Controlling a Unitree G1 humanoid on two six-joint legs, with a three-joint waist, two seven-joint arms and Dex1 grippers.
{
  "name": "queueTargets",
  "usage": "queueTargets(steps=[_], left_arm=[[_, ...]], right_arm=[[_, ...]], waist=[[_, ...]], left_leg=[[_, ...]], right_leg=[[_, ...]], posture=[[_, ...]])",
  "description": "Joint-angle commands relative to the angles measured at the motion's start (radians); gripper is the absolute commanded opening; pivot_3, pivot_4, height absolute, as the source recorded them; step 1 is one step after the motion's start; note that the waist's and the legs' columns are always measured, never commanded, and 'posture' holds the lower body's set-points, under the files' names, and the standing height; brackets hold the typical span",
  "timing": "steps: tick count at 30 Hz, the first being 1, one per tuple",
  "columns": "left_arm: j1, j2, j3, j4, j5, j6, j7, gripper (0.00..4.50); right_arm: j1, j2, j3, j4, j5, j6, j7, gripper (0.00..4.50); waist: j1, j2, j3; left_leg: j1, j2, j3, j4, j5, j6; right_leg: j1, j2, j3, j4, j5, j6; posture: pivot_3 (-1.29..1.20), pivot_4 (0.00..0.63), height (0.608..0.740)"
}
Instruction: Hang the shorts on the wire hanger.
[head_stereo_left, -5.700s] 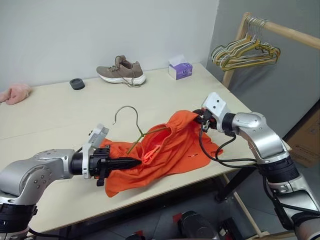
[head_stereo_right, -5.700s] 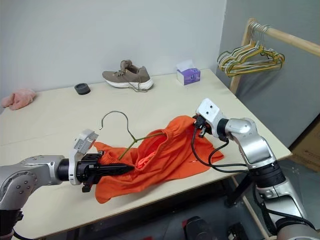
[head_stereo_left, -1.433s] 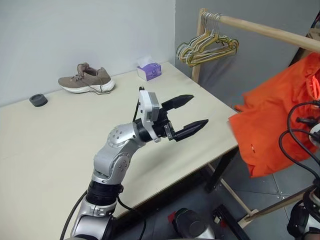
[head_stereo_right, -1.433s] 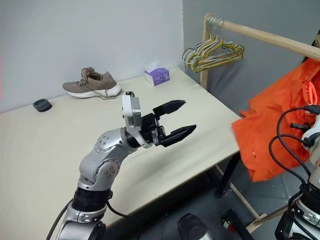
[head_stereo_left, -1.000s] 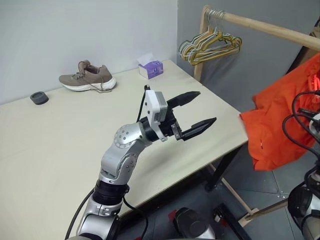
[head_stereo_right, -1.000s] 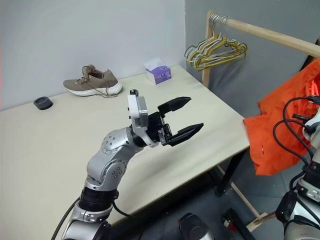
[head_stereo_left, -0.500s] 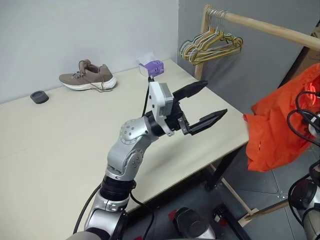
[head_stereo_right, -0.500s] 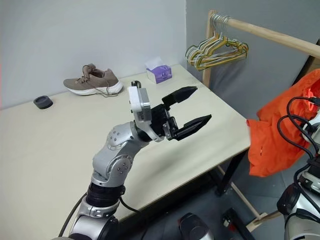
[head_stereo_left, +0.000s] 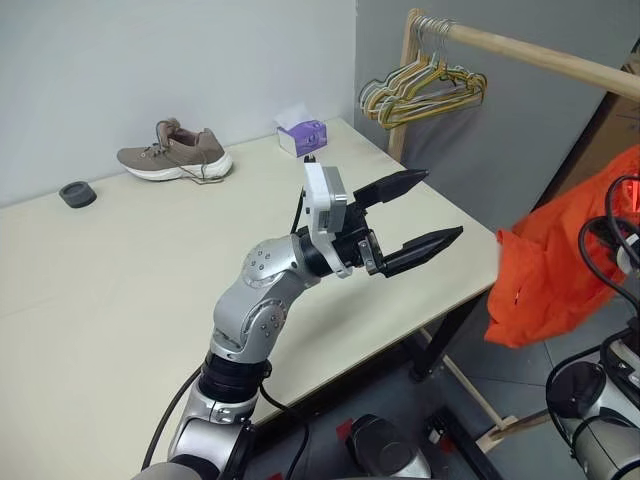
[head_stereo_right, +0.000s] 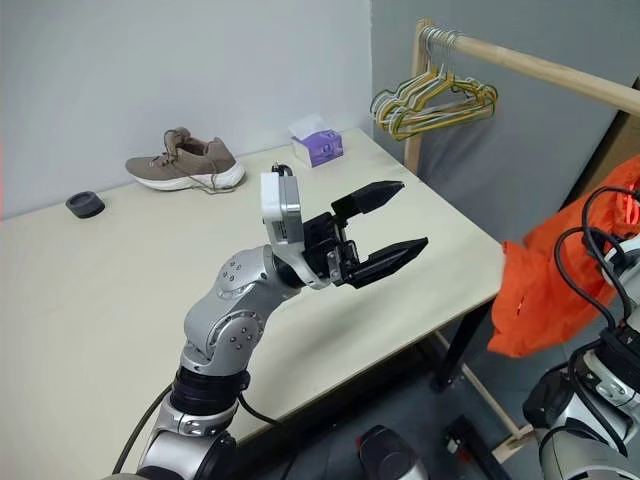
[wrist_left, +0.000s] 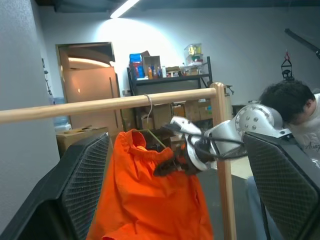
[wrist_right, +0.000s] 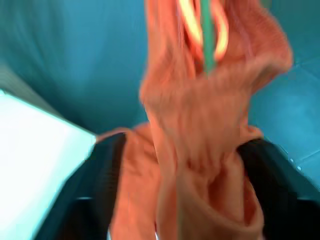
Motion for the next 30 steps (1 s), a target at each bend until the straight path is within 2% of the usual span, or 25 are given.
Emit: queueTargets(steps=[1,8,12,14,16,18,23,26,30], left_arm=[[-0.002,0.005,0.001,-0.027,-0.009,-0.013,-0.011,4.50],[-0.006,0.010,0.007,-0.014,-0.009,-0.017,-0.019,4.50],[-0.002,0.016,0.021,-0.008,0.003,-0.020,0.000,4.50],[0.000,0.031,0.036,0.007,0.048,-0.030,0.042,4.50],[0.011,0.082,0.053,0.066,0.211,-0.066,0.161,4.50],[0.027,0.137,0.090,0.127,0.351,-0.035,0.318,4.50],[0.115,0.220,0.197,0.172,0.566,0.129,0.625,4.50],[0.201,0.243,0.257,0.143,0.618,0.211,0.704,4.50],[0.301,0.218,0.341,0.129,0.613,0.211,0.758,4.50]], right_arm=[[-0.044,0.003,0.006,-0.130,-0.021,-0.054,-0.050,4.46],[0.018,-0.016,0.134,-0.237,-0.023,-0.185,-0.027,4.46],[0.096,-0.089,0.255,-0.258,-0.030,-0.345,0.047,4.46],[0.121,-0.096,0.317,-0.267,-0.002,-0.444,0.106,4.46],[0.163,-0.084,0.441,-0.282,0.025,-0.582,0.201,4.46],[0.199,-0.043,0.537,-0.261,0.043,-0.697,0.262,4.46],[0.272,0.067,0.703,-0.088,0.029,-0.987,0.343,4.46],[0.303,0.139,0.769,0.055,-0.002,-1.129,0.336,4.46],[0.314,0.231,0.831,0.268,-0.032,-1.314,0.339,4.46]], waist=[[0.001,0.000,0.000],[-0.001,0.000,0.000],[-0.001,0.000,0.000],[-0.004,0.000,0.000],[-0.008,0.000,0.000],[-0.012,-0.002,0.001],[0.001,-0.003,0.000],[0.036,-0.005,-0.001],[0.119,-0.005,-0.001]], left_leg=[[0.000,0.000,0.000,0.000,0.000,0.000],[-0.001,0.000,0.000,0.000,0.000,0.000],[-0.001,0.000,0.000,0.000,0.000,0.000],[-0.001,0.000,0.000,-0.001,0.000,0.000],[0.000,0.000,0.000,-0.001,0.000,0.000],[0.003,0.001,0.000,-0.001,0.000,0.000],[0.001,0.001,-0.003,0.000,0.000,0.000],[-0.003,0.001,-0.003,-0.001,0.000,0.000],[-0.006,0.001,-0.004,-0.002,0.000,0.000]], right_leg=[[0.000,0.000,0.000,0.000,0.000,0.000],[0.000,0.000,0.000,-0.001,0.000,0.000],[-0.001,0.000,0.000,-0.001,0.000,0.000],[-0.001,0.000,0.000,-0.001,0.000,0.000],[0.000,0.000,0.000,-0.001,0.000,0.000],[0.001,0.001,0.000,0.000,0.000,0.000],[0.001,0.001,-0.001,0.000,0.005,0.008],[-0.002,0.001,-0.002,0.000,0.005,0.008],[-0.006,0.001,-0.002,0.001,0.004,0.007]], posture=[[-0.46,0.052,0.740],[-0.46,0.042,0.740],[-0.46,0.041,0.740],[-0.45,0.038,0.740],[-0.44,0.037,0.740],[-0.40,0.030,0.740],[-0.29,0.002,0.740],[-0.25,0.000,0.740],[-0.18,0.000,0.740]])
